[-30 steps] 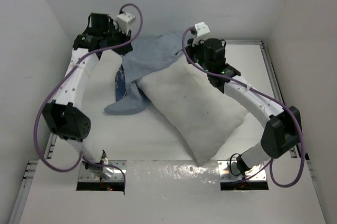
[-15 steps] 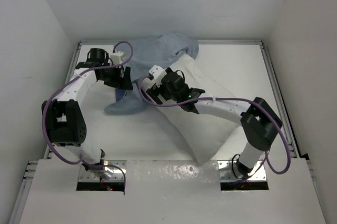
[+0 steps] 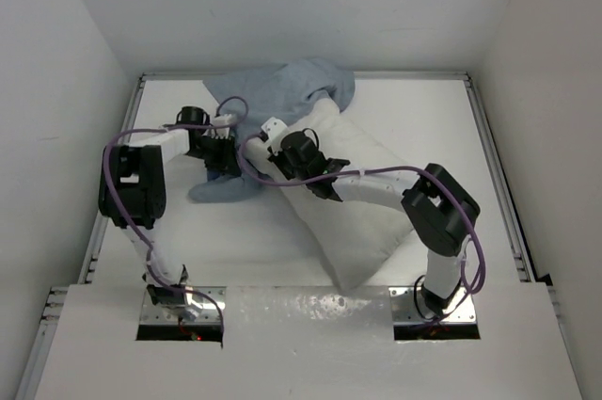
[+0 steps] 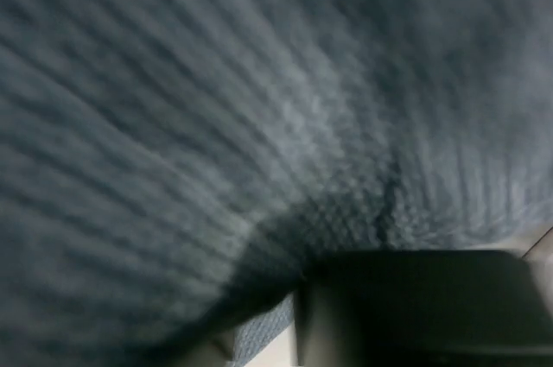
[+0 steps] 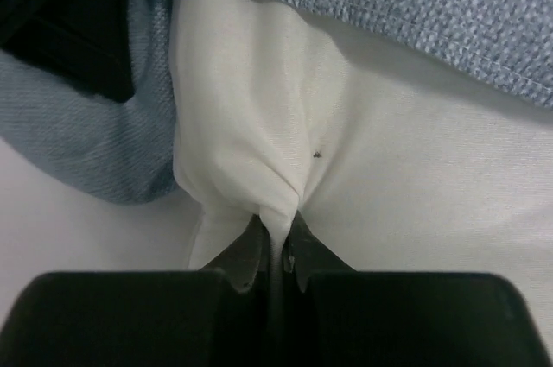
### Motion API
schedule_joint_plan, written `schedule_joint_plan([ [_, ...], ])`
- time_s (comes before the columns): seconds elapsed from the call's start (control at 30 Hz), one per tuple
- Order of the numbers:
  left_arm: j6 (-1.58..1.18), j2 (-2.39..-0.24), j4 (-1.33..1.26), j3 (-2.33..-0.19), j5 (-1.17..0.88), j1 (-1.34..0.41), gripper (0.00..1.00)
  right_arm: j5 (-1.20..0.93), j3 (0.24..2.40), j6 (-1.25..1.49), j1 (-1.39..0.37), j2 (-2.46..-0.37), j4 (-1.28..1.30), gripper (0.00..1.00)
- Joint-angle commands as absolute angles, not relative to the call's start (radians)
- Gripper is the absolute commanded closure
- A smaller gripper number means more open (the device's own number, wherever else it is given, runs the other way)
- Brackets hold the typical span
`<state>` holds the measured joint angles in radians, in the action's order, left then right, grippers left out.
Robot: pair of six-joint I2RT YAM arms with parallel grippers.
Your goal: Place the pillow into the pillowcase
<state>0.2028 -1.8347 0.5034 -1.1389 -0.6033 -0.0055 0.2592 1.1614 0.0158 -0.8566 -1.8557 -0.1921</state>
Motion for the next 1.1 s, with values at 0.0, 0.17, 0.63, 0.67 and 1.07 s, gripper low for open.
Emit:
schedule_joint_plan([
  [0.0, 0.238, -1.842, 0.5, -1.227, -0.641, -0.006, 0.86, 0.143, 1.134, 0.09, -0.844, -1.835, -0.284, 1.0],
  [0.17, 0.262, -1.714, 0.537, -1.264, -0.742, -0.006, 1.0, 0.204, 1.235, 0.265, -0.839, -1.758, -0.334, 1.0],
  [0.63, 0.578, -1.387, 0.762, -1.405, -1.047, -0.218, 1.0, 0.517, 1.463, 0.543, -0.838, -1.815, -0.555, 1.0],
  [0.67, 0.574, -1.39, 0.764, -1.42, -1.08, -0.219, 1.0, 0.526, 1.463, 0.557, -0.838, -1.819, -0.552, 1.0],
  [1.07, 0.627, -1.441, 0.841, -1.5, -1.111, -0.233, 1.0, 0.427, 1.428, 0.626, -0.838, -1.89, -0.541, 1.0],
])
